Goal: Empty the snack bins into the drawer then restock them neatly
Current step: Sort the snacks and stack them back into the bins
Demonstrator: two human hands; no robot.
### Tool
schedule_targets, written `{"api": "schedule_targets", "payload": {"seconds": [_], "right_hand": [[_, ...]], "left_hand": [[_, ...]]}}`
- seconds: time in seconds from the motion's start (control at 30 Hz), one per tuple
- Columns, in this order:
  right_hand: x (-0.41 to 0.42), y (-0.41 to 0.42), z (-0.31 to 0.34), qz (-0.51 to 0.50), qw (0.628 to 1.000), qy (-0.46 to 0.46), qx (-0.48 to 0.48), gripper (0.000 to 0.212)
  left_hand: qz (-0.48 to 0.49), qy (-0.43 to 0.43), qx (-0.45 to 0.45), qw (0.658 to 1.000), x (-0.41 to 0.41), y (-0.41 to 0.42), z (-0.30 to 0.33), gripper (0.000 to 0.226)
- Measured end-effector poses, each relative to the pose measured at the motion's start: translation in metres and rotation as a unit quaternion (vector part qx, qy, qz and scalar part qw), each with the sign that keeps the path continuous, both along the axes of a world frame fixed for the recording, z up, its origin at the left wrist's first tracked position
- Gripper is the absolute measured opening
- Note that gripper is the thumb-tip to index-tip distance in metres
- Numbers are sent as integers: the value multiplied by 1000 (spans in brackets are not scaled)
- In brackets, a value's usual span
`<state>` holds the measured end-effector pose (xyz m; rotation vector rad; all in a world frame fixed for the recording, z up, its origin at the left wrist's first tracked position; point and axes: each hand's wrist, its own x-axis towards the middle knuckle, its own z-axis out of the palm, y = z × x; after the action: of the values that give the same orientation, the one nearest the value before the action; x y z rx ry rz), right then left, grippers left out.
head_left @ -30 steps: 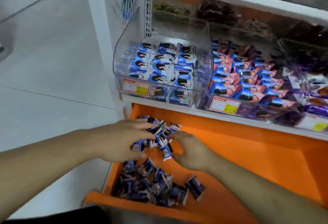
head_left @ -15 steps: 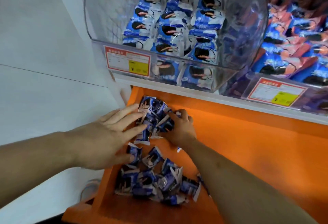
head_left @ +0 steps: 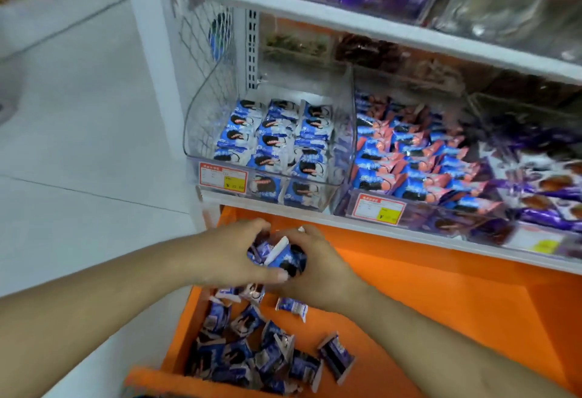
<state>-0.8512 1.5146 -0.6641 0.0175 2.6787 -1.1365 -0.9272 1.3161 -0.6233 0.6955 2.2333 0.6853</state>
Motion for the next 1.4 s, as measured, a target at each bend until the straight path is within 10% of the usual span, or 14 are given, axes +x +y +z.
{"api": "schedule_targets", "payload": {"seconds": [0.43, 0.97, 1.4], "right_hand": [[56, 15, 170, -50, 960, 18, -274, 70], [38, 37, 158, -167, 939, 165, -250, 16], [47, 15, 158, -58, 970, 238, -10, 51]], "left_hand": [[276, -85, 302, 908, 55, 24, 95, 39], [370, -133, 299, 869, 35, 42, 92, 28], [320, -217, 378, 841, 47, 31, 123, 15]]}}
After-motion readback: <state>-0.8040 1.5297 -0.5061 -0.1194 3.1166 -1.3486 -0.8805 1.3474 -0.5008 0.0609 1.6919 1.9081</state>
